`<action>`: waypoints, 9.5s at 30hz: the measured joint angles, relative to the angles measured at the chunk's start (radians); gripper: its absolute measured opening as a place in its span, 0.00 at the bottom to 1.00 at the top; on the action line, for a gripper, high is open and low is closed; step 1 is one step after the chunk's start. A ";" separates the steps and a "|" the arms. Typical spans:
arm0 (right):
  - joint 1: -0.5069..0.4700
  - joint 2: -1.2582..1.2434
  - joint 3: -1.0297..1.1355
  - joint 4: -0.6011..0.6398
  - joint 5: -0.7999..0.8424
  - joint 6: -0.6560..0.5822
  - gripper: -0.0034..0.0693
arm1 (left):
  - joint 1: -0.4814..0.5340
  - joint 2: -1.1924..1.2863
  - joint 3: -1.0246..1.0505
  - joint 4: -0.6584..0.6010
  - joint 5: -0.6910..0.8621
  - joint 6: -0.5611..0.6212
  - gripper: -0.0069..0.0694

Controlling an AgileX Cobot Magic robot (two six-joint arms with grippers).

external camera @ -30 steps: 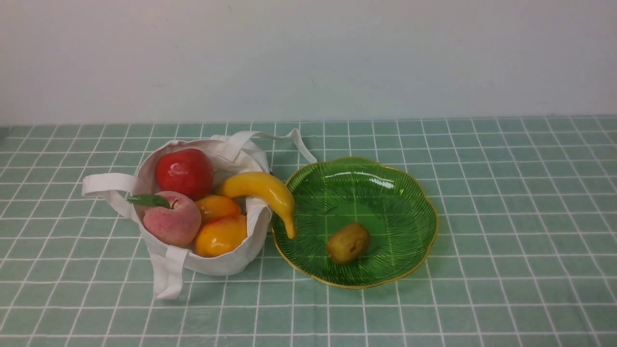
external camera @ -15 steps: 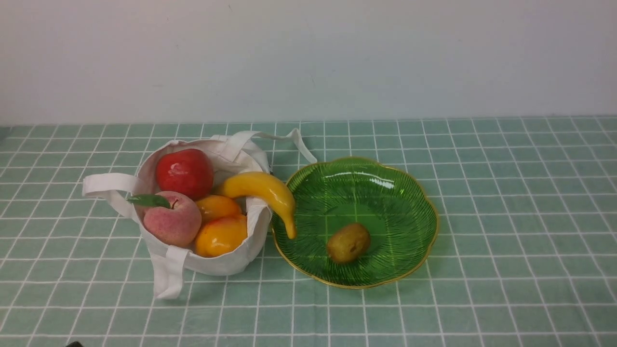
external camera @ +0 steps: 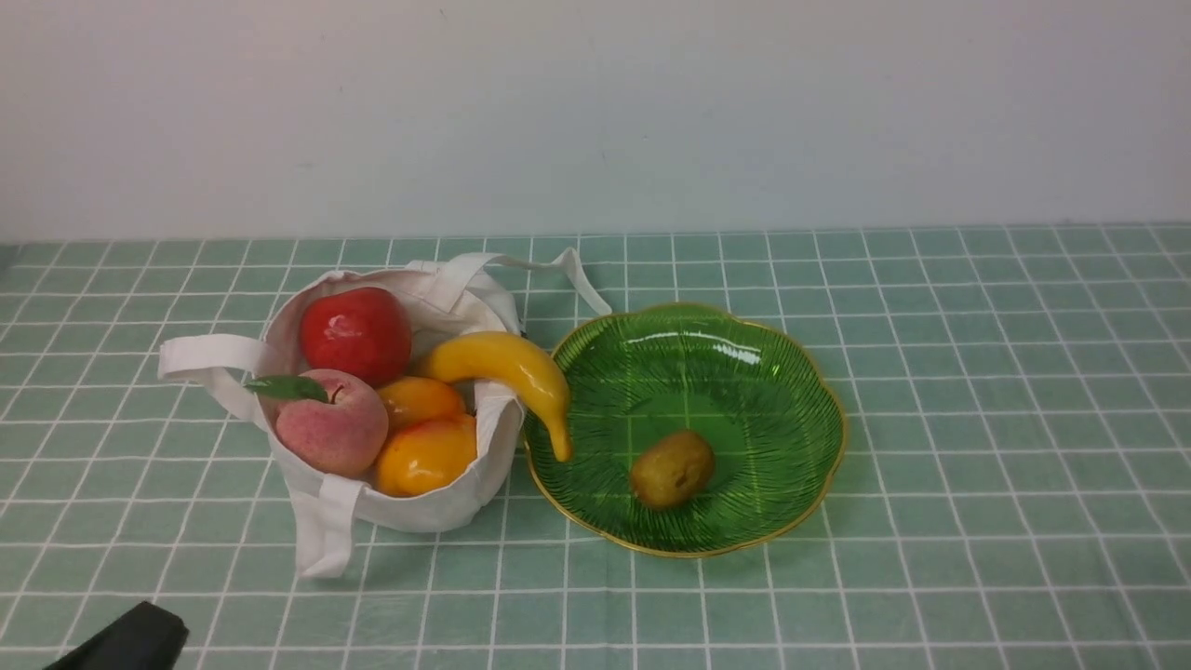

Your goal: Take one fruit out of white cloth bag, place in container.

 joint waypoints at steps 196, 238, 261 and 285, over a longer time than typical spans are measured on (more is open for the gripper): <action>0.000 0.000 0.000 0.000 0.001 -0.001 0.03 | -0.516 1.598 -2.141 1.132 1.024 0.256 0.08; 0.000 0.000 0.000 0.000 0.001 -0.001 0.03 | -0.511 0.297 -0.311 1.204 0.034 0.220 0.08; 0.000 0.000 0.000 0.001 0.001 -0.001 0.03 | 0.058 0.001 -0.002 1.348 0.049 0.173 0.08; 0.000 0.000 0.000 0.001 0.001 -0.001 0.03 | 0.012 0.001 0.000 1.349 0.142 0.167 0.08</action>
